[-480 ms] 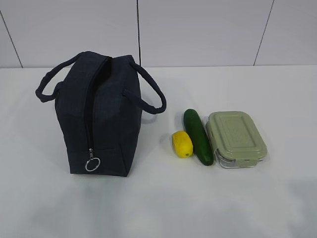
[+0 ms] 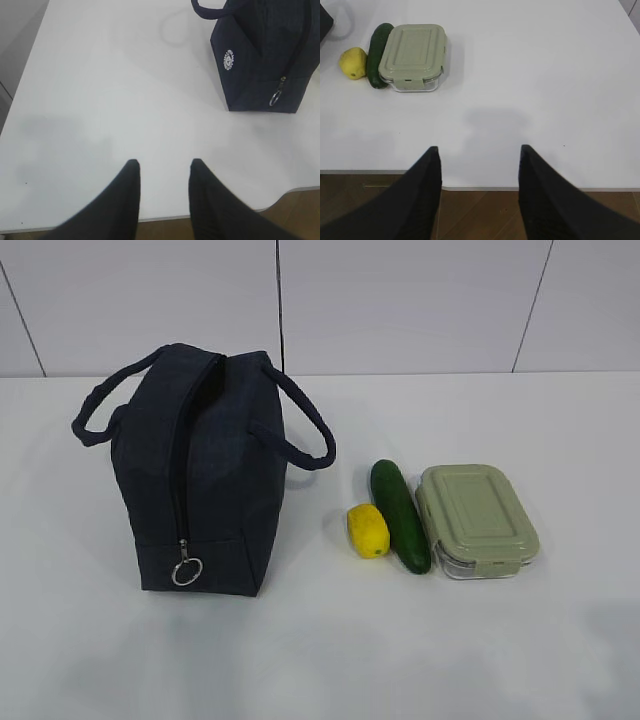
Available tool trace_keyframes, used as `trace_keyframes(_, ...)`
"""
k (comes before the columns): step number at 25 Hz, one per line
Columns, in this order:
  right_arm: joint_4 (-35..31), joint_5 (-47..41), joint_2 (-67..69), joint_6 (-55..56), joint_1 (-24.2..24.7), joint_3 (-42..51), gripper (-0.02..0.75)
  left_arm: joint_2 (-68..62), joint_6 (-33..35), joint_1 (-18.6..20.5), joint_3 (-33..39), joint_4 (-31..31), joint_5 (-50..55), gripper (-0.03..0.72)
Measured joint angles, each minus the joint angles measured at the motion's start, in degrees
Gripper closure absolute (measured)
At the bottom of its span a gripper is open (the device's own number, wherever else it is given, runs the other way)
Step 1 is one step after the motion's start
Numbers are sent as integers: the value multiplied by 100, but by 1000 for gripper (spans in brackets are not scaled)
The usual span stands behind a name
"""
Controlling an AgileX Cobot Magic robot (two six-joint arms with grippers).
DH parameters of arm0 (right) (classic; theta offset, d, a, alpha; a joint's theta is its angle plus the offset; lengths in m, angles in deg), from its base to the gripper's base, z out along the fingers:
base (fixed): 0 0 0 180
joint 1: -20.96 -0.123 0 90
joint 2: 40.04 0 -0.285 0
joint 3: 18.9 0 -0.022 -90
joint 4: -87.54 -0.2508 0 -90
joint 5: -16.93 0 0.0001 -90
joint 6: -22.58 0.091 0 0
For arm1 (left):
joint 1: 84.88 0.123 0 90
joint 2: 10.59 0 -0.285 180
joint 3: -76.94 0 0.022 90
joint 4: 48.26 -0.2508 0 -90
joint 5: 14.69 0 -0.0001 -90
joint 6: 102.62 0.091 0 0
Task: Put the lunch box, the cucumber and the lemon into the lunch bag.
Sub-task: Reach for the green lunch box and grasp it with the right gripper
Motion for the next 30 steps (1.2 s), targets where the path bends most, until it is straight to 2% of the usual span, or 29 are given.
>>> trace_keyframes(30,0,0,0,0,0,0,352,0,0,0,0,2,0,452)
